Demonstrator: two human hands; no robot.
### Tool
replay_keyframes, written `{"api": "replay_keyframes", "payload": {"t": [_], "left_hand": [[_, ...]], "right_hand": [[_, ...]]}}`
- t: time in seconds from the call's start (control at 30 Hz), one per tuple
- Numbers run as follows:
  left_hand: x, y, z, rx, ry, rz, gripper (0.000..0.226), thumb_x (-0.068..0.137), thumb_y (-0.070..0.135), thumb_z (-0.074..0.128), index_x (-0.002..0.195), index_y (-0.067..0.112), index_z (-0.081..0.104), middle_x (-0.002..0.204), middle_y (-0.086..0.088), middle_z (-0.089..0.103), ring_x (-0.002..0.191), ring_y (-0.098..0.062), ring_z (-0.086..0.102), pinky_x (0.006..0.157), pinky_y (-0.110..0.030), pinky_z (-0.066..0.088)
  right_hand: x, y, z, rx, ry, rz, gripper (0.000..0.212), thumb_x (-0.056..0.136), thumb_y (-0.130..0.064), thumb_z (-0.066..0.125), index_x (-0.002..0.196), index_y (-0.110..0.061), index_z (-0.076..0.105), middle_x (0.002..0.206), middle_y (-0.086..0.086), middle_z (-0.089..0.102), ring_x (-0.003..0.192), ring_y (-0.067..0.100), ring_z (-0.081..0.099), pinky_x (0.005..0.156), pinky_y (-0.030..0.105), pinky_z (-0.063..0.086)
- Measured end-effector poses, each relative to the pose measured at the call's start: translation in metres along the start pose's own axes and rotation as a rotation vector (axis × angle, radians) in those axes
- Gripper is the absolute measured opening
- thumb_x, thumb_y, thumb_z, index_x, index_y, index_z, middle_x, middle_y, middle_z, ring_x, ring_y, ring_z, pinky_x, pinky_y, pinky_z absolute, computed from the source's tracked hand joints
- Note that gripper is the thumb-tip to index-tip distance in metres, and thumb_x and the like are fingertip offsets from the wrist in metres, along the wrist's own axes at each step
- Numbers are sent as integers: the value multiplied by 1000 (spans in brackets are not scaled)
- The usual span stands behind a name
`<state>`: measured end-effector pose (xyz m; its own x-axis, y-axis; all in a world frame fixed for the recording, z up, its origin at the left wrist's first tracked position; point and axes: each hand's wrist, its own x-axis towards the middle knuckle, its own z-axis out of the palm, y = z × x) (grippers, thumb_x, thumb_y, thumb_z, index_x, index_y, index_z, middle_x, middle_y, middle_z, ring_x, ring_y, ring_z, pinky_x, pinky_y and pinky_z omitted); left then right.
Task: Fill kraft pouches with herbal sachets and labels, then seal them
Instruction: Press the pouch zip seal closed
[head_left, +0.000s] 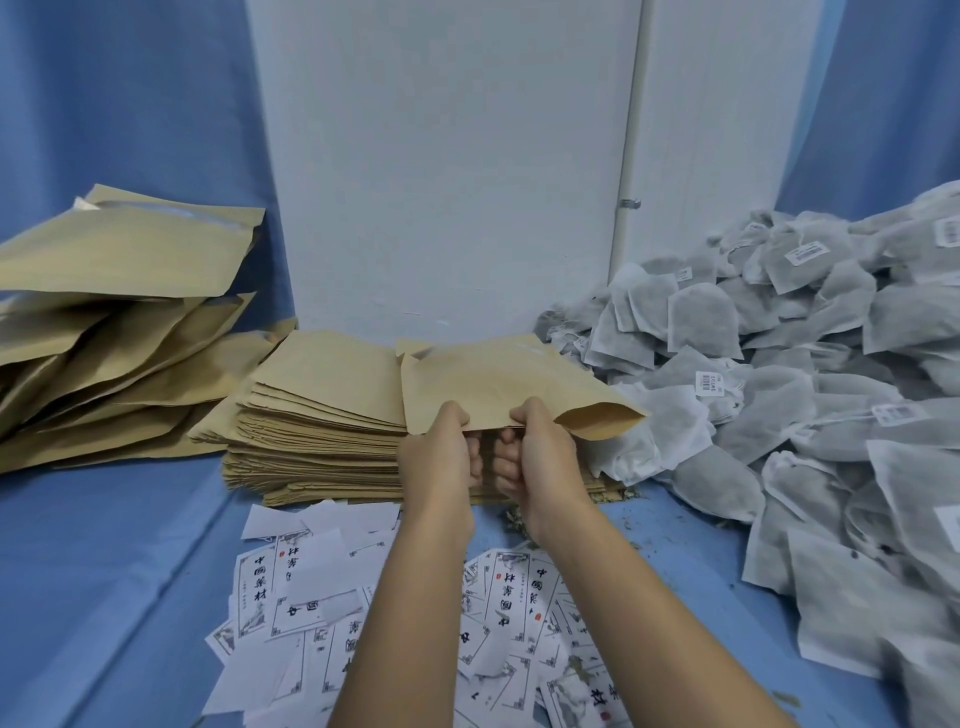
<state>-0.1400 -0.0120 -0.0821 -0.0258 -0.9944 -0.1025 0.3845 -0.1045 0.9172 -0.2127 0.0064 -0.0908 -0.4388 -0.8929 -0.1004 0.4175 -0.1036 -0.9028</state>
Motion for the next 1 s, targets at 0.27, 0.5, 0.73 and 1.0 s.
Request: {"api": "replay_keyframes", "payload": {"t": [0.27, 0.5, 0.73, 1.0], "left_hand": [[-1, -1, 0, 22, 3, -23, 22, 82, 14, 49, 61, 13, 42, 45, 1, 37, 34, -11, 28, 33, -14, 21], [0, 0, -1, 32, -30, -32, 24, 82, 11, 52, 60, 13, 43, 40, 4, 38, 33, -8, 26, 33, -15, 19], [-1, -3, 2, 109, -97, -60, 26, 82, 13, 54, 57, 12, 48, 40, 4, 37, 33, -9, 26, 35, -16, 22], [-5, -5, 6, 127, -57, -3, 22, 79, 14, 53, 58, 8, 51, 42, 0, 47, 33, -13, 38, 38, -17, 32]], "right_hand": [[1, 5, 0, 78, 3, 29, 32, 88, -17, 39, 57, -17, 32, 38, -8, 25, 30, 7, 17, 32, 18, 13], [2, 1, -3, 150, 14, 37, 31, 88, -16, 41, 60, -18, 31, 39, -8, 21, 31, 7, 13, 32, 17, 10], [-1, 0, -3, 115, -48, 87, 31, 87, -20, 44, 57, -16, 35, 37, -6, 29, 29, 7, 16, 30, 16, 14], [-9, 5, 7, 67, -9, 3, 37, 85, -11, 45, 48, -16, 41, 34, -5, 33, 25, 7, 25, 30, 12, 21]]}}
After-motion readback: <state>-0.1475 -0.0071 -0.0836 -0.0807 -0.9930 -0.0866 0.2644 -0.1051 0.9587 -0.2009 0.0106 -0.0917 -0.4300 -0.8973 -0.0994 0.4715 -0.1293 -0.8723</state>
